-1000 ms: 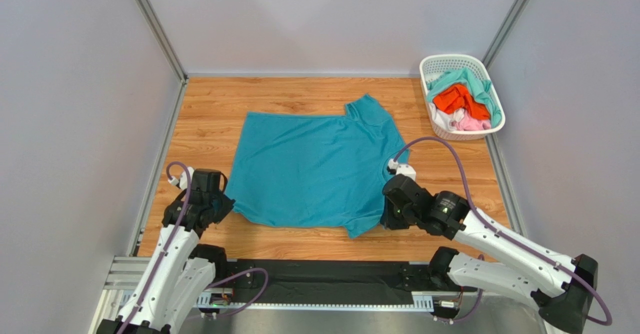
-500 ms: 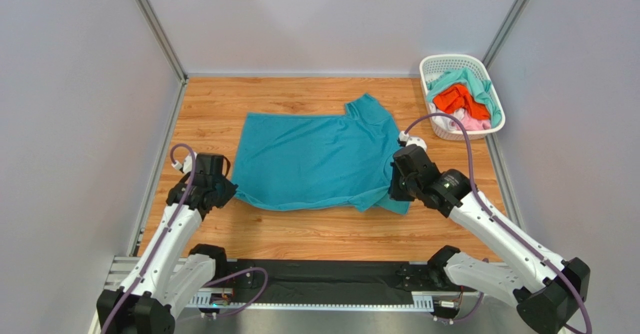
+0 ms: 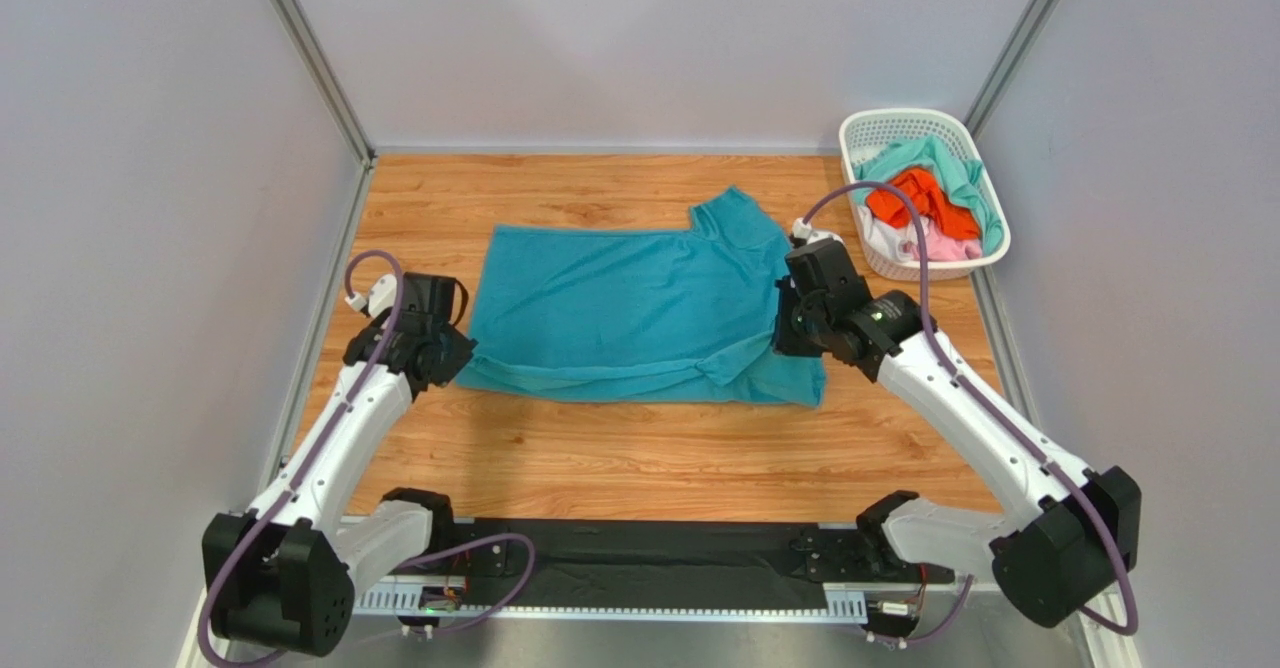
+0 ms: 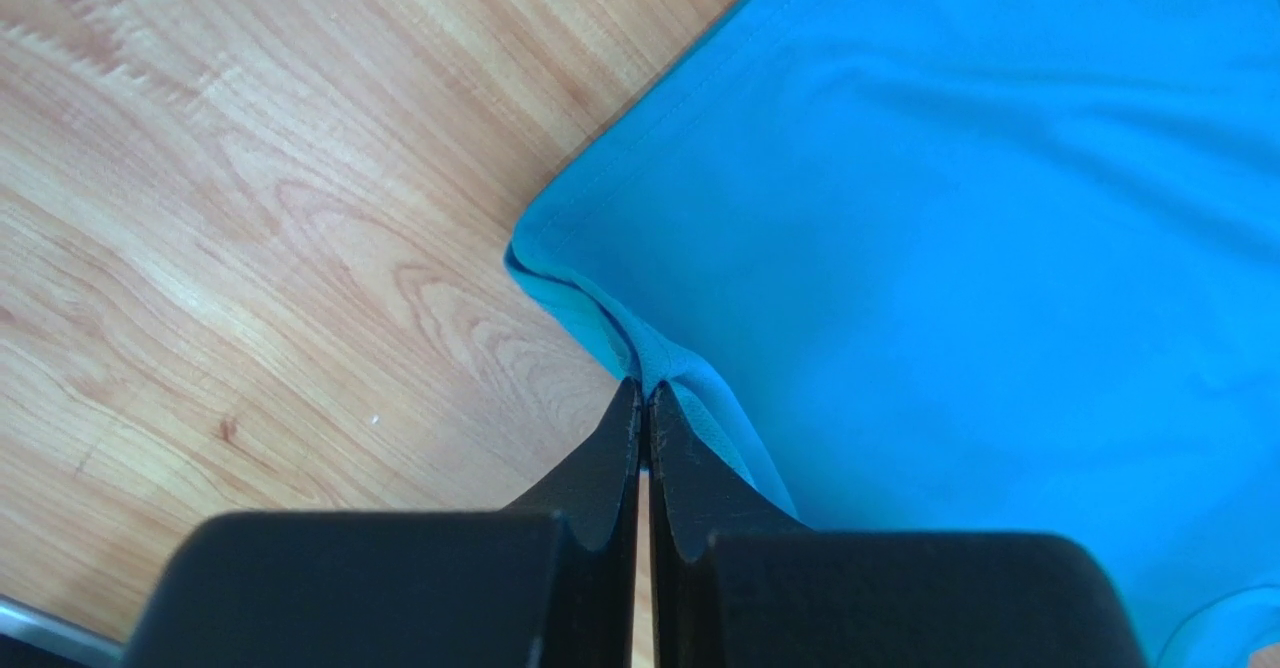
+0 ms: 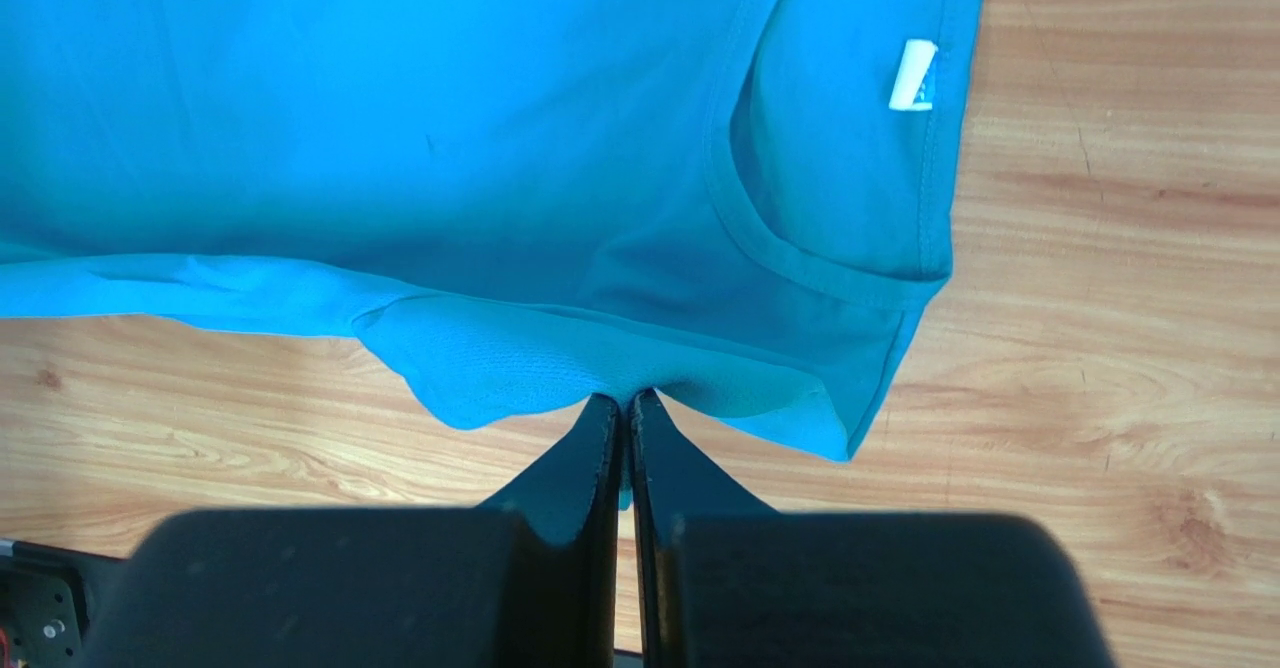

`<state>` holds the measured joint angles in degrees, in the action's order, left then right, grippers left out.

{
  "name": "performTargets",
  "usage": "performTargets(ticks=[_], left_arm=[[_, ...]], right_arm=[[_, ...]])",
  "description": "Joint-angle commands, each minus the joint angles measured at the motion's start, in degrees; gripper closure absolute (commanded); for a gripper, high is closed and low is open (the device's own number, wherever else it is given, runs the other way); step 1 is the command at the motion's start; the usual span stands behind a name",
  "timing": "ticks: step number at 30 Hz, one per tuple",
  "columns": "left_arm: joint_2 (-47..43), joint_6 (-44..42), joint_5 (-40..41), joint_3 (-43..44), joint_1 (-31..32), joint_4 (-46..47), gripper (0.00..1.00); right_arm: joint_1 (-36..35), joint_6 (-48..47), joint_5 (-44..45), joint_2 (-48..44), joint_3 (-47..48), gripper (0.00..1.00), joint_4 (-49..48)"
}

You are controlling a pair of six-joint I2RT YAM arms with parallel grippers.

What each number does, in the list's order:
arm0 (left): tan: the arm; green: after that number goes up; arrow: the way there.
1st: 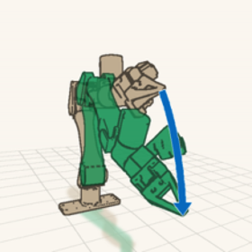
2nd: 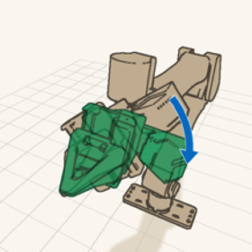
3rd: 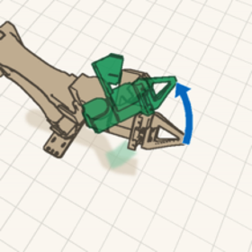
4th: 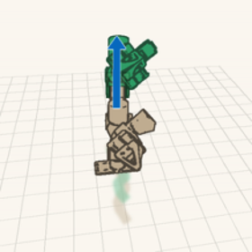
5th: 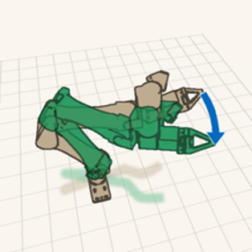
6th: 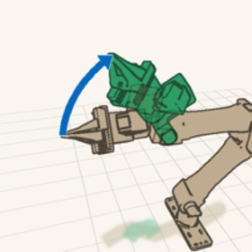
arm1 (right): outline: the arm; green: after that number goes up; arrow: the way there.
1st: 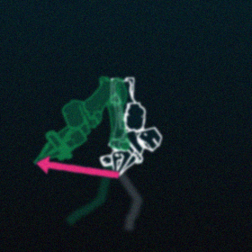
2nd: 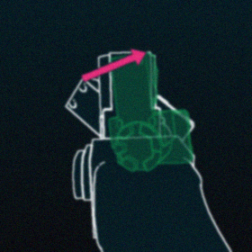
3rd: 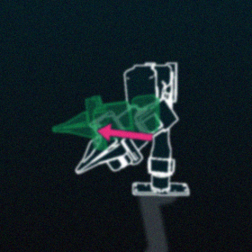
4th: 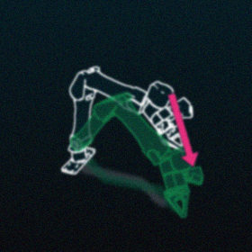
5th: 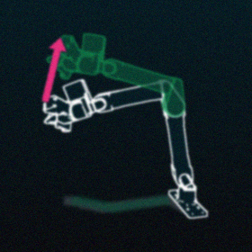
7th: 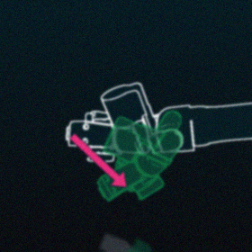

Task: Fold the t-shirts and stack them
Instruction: Fold the tshirt

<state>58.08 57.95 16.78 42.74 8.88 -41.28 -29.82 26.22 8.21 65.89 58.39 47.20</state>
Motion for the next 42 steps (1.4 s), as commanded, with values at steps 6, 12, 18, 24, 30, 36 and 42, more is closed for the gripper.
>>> performTargets(ticks=[6,12,18,24,30,36,42], left_arm=[[8.09,0.58,3.53,6.39,-0.62,2.08,1.00],[14.59,-0.12,3.00,8.76,-1.68,3.39,1.00],[21.54,-2.84,1.16,11.04,-2.20,6.03,1.00],[27.43,-3.11,1.33,13.94,-2.82,5.77,0.99],[31.30,-5.74,0.72,15.35,-2.91,7.08,0.50],[28.14,-7.85,-1.22,17.02,-2.91,6.21,0.00],[18.74,-8.56,-4.63,14.84,-2.91,4.98,0.00]], right_arm=[[3.89,-3.63,-2.93,7.41,6.12,1.00,-3.51],[6.70,-4.86,-4.34,13.20,7.70,1.00,-5.10],[8.38,-6.00,-6.18,20.31,10.95,0.99,-6.33],[8.73,-7.14,-4.26,26.65,13.94,0.99,-6.86],[8.91,-3.72,0.30,33.50,16.57,0.92,-8.27],[8.82,-2.84,2.43,37.39,22.90,0.35,-7.21],[8.12,-2.75,-3.01,28.45,17.21,0.00,-9.13]])
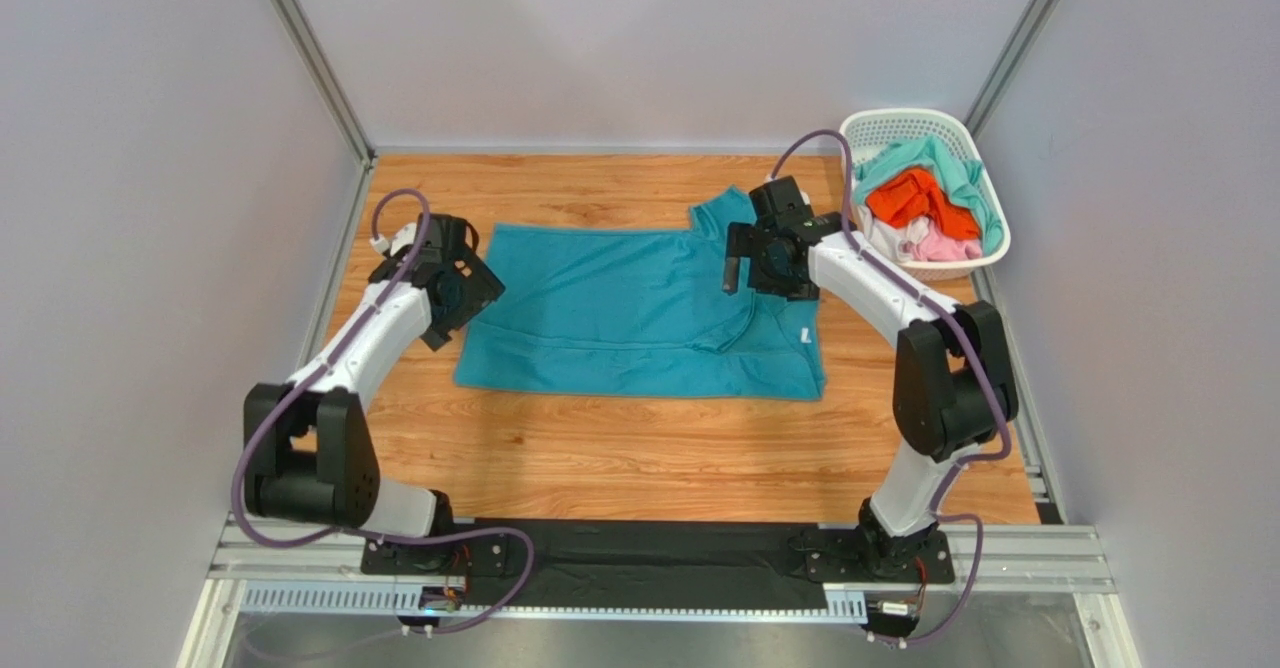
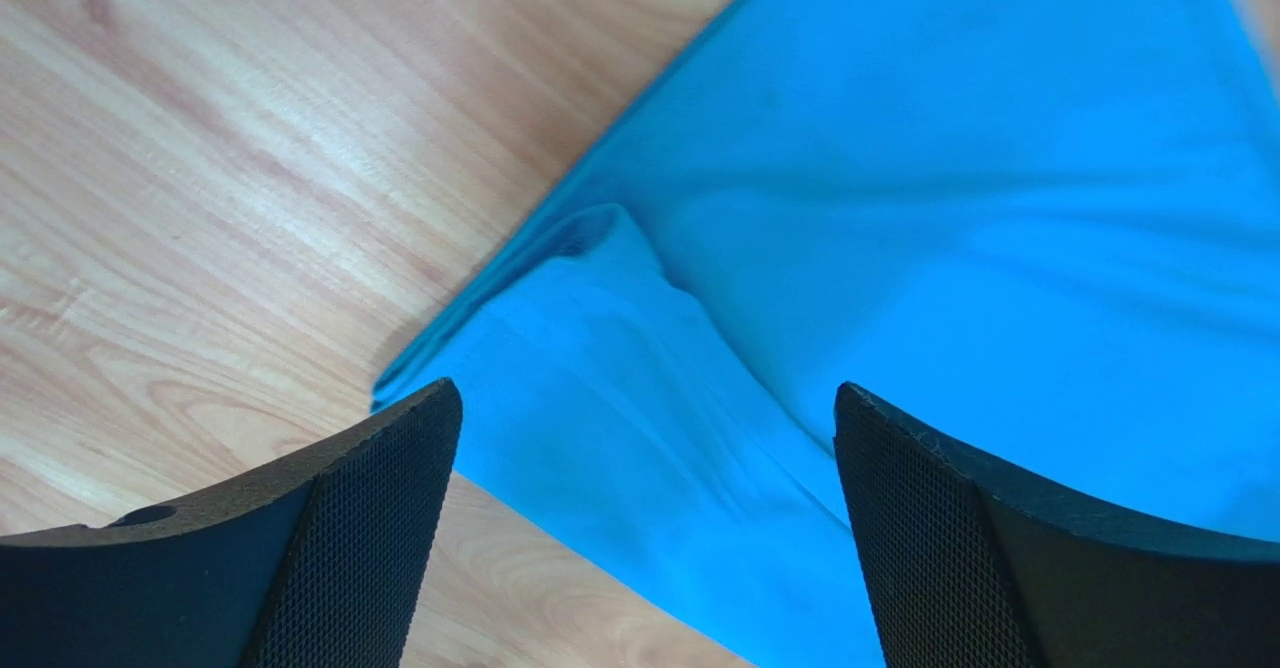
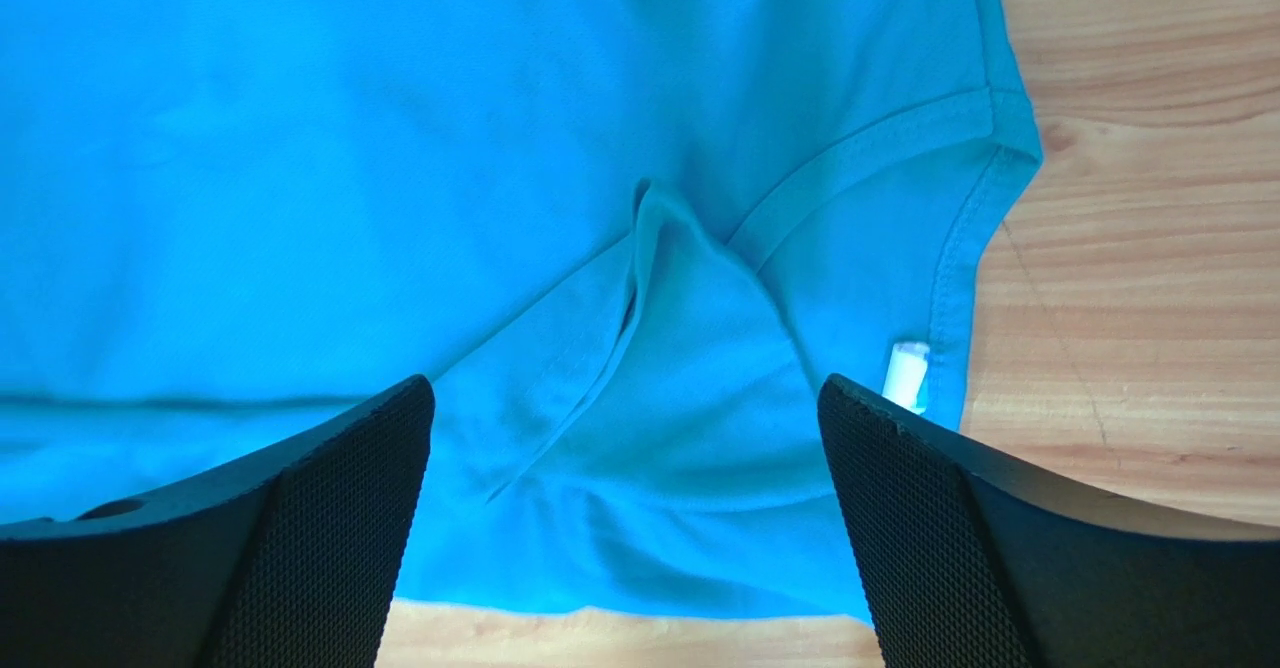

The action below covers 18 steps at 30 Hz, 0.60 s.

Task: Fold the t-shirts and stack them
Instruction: Fold the tshirt

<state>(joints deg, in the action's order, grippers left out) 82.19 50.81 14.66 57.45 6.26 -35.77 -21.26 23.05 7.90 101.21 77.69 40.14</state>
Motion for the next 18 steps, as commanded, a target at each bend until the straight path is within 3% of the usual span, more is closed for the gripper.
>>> performTargets(ticks=[1,6,12,18], left_arm=[[-7.29,-1.50,-3.57,-0.58,-0.29,-0.27,0.00],[-12.75,-2.11,-11.65,-8.91,-0.11,5.78,0.00],[-9.44,-3.78,-17.02,-12.62,0.77,10.81,0.00],[-4.59,-4.31,-16.50,-12.01,0.77,11.51,0.00]], right_arm=[[-0.80,0.42,-4.63,-8.29,-4.37,0.00,-3.39],[-2.38,1.56,-18.00,-13.93,-15.79,0.00,-12.01],[-5.02,2.88,-17.92,-11.74,-17.66,0.00,-13.59],[-5.38,2.88,-17.92,-7.00,-16.52,0.00,-15.35]])
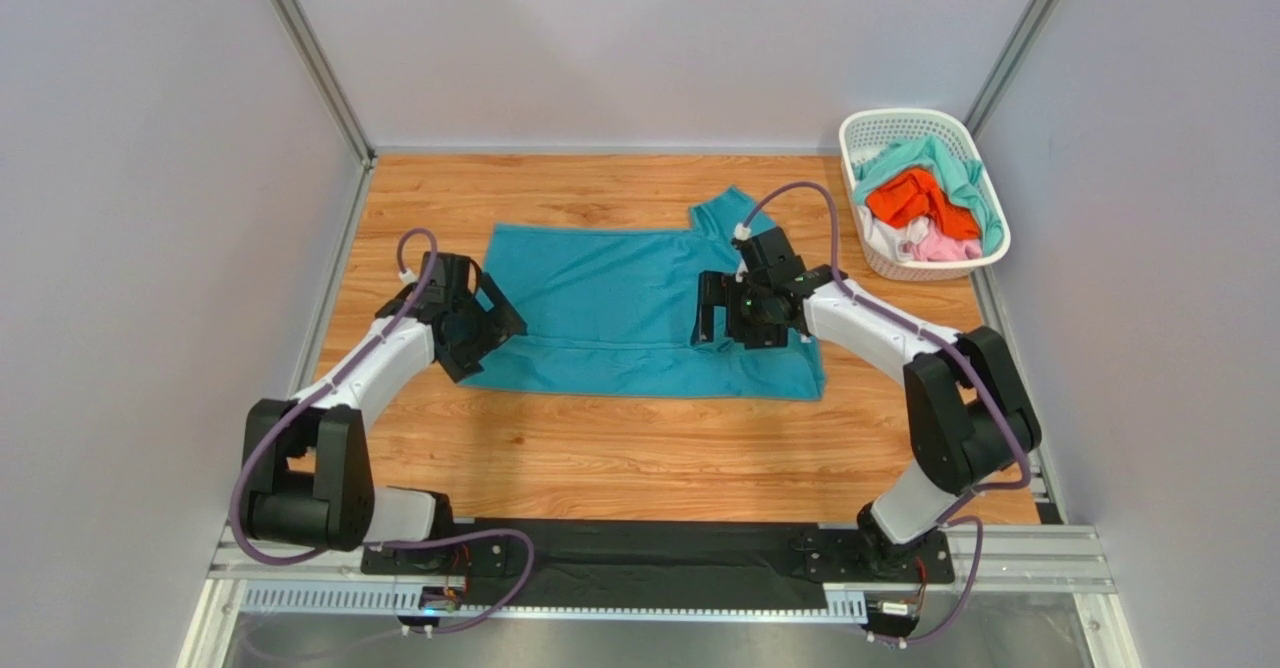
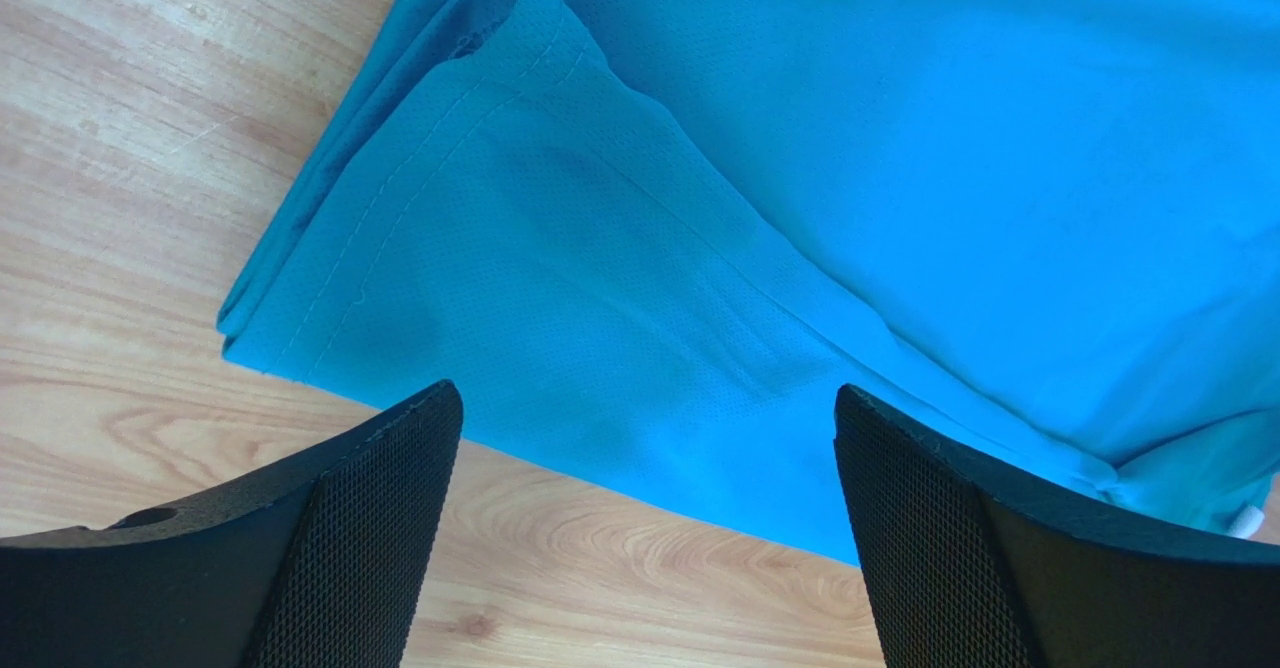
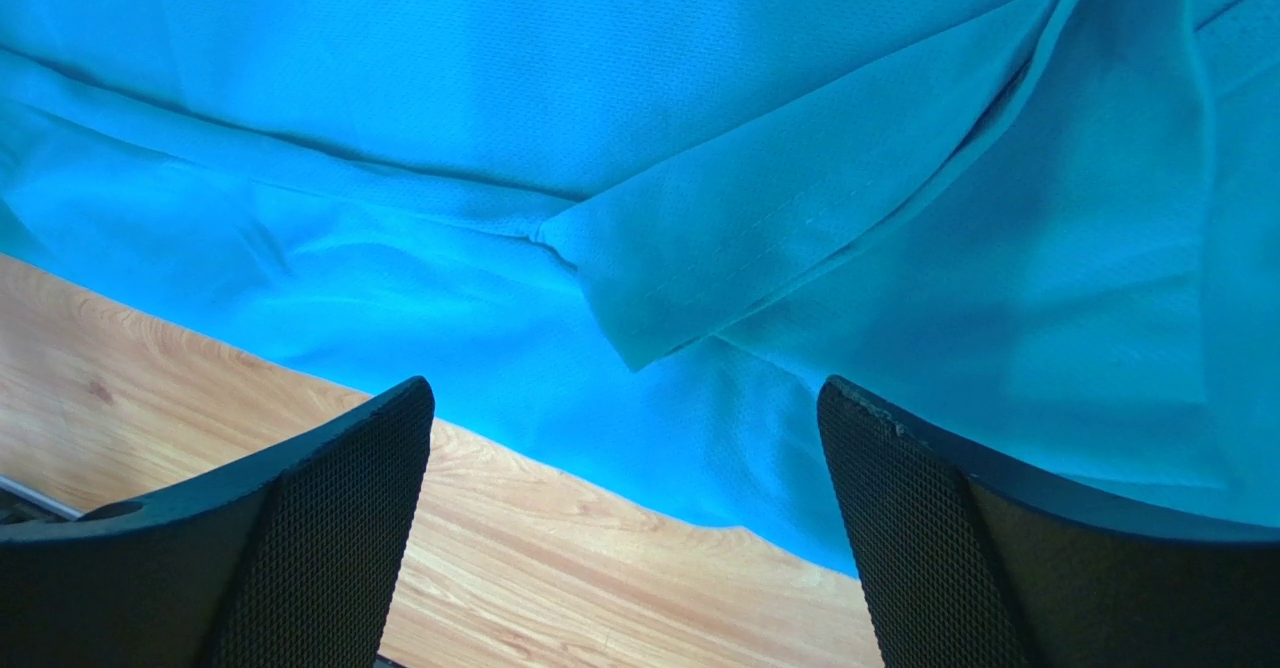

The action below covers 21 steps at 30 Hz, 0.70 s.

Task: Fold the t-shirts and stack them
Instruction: Fold the tshirt

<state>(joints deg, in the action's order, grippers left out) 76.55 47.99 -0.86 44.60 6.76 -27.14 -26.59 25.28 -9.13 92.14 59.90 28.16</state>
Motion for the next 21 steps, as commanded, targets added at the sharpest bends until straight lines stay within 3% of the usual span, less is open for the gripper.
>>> performTargets(ticks=[1,14,21], left_arm=[[1.31,-1.49,-0.98,0.84,0.27,3.05,0.00],[3.95,-2.28,0.78,0.23,0.27,3.06,0.00],[3.43,-2.20,2.71,0.93,0.27,1.13,0.00]], right_arm=[[-0.13,0.65,-0.89,2.08,1.27,0.00,-3.64],[-0.22,1.00,-1.42,10.16,6.54,0.00,-7.15],[-1.18,1.97,-1.60,15.17,13.92,0.00,-9.27]])
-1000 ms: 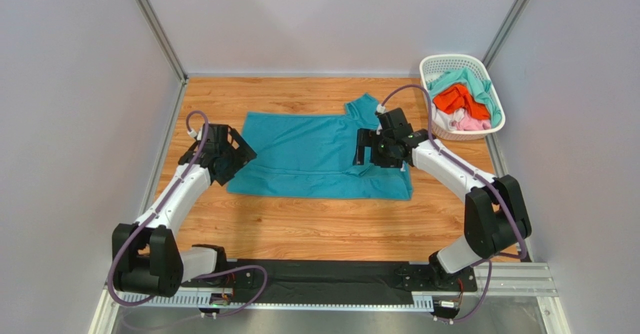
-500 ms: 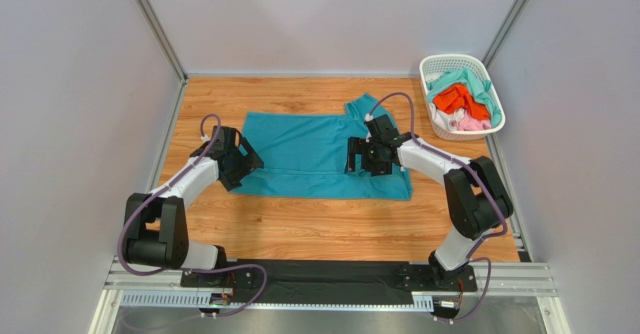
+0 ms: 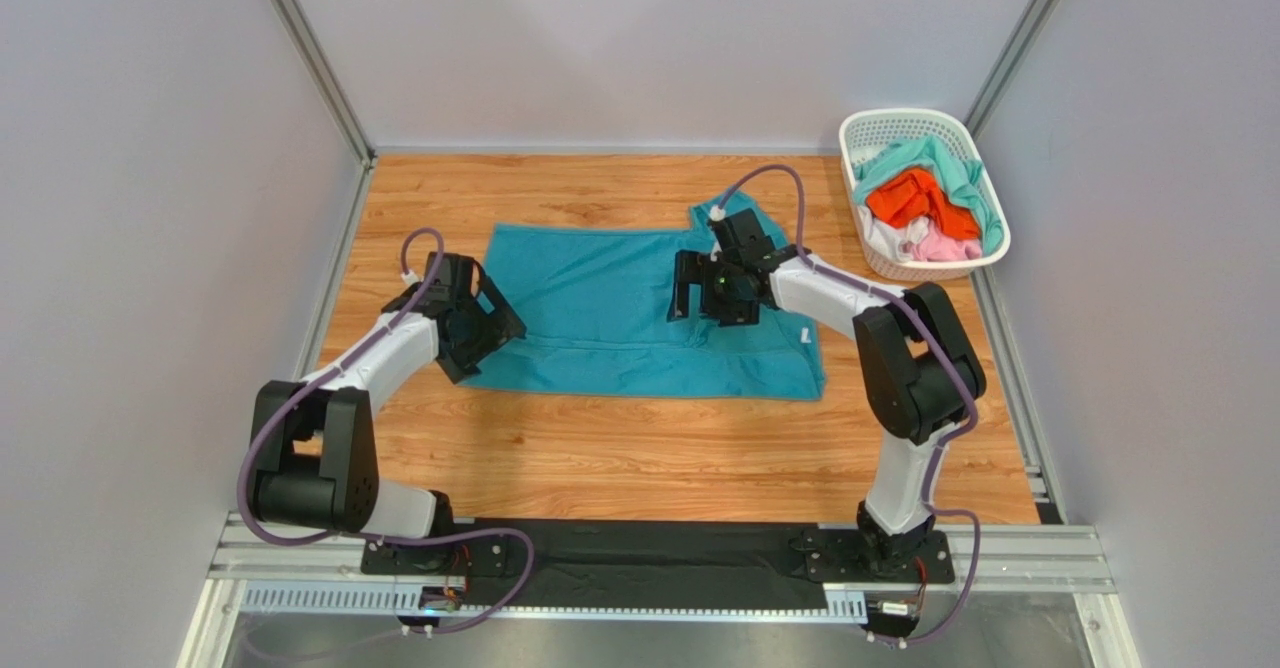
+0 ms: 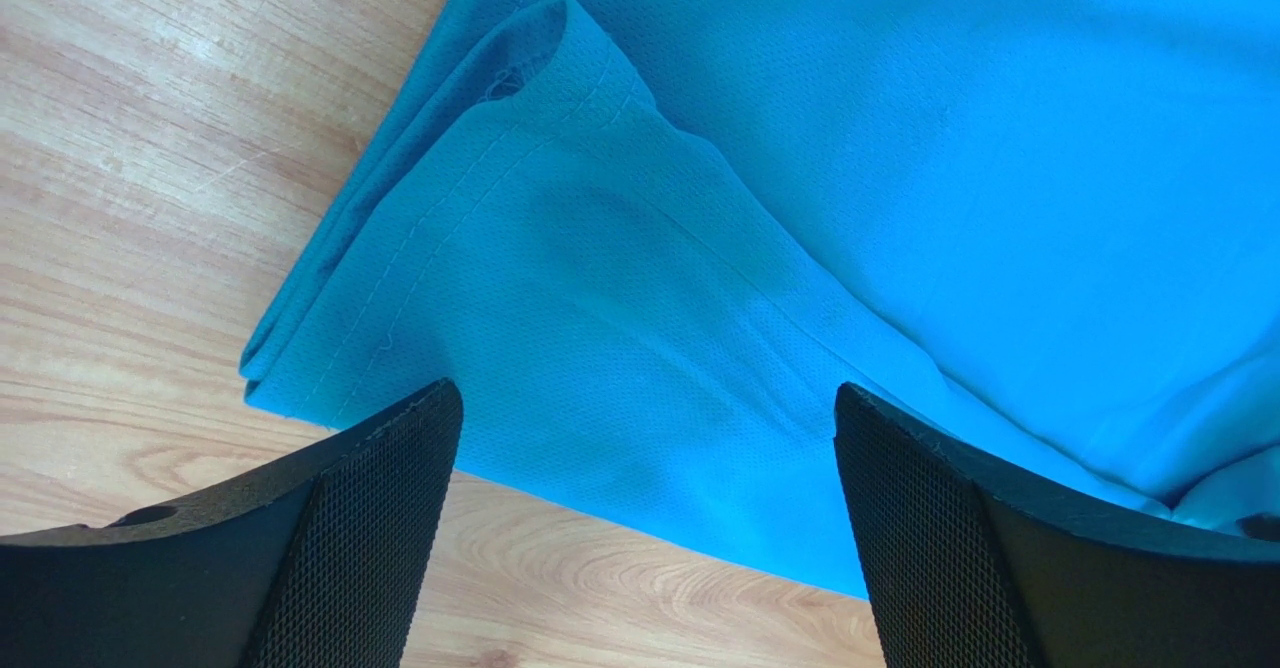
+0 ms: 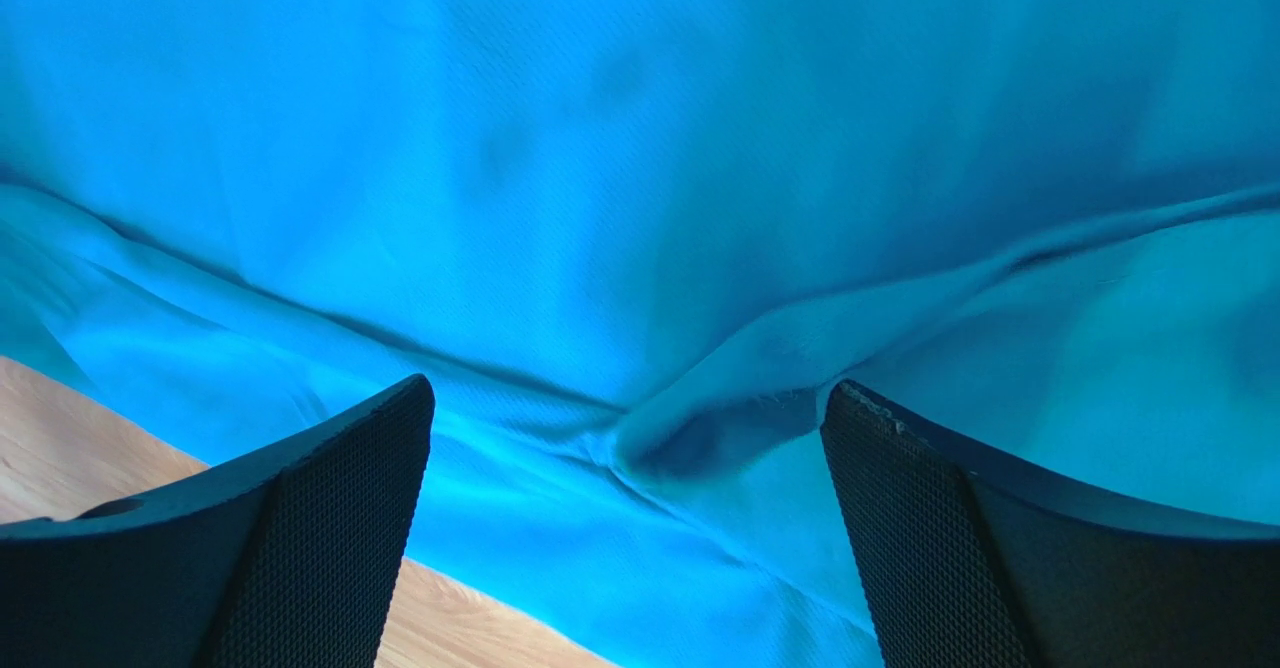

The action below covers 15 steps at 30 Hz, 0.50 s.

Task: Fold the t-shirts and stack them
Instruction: Fold the tshirt

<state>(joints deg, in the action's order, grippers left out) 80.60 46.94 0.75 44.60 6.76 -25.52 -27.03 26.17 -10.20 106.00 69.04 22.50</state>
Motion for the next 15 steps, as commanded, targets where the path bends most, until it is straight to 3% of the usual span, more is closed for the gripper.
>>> performTargets(ticks=[1,8,15], left_arm=[[-0.70,-0.97,1.27,1.10,0.27,-1.11,0.00],[-4.57,-0.97,1.09,1.54,0.27,-3.04,0.00],[-6.15,-1.41,4.52,5.14,3.51,-8.23,0.00]], right_arm=[[-0.92,0.90,0.00,2.28,7.32,0.00,-3.34],[-2.68,-1.03,4.30,3.44,13.93,0.00,2.45],[-2.68,-0.60,13.79,-8.58,5.16,0.00,7.55]])
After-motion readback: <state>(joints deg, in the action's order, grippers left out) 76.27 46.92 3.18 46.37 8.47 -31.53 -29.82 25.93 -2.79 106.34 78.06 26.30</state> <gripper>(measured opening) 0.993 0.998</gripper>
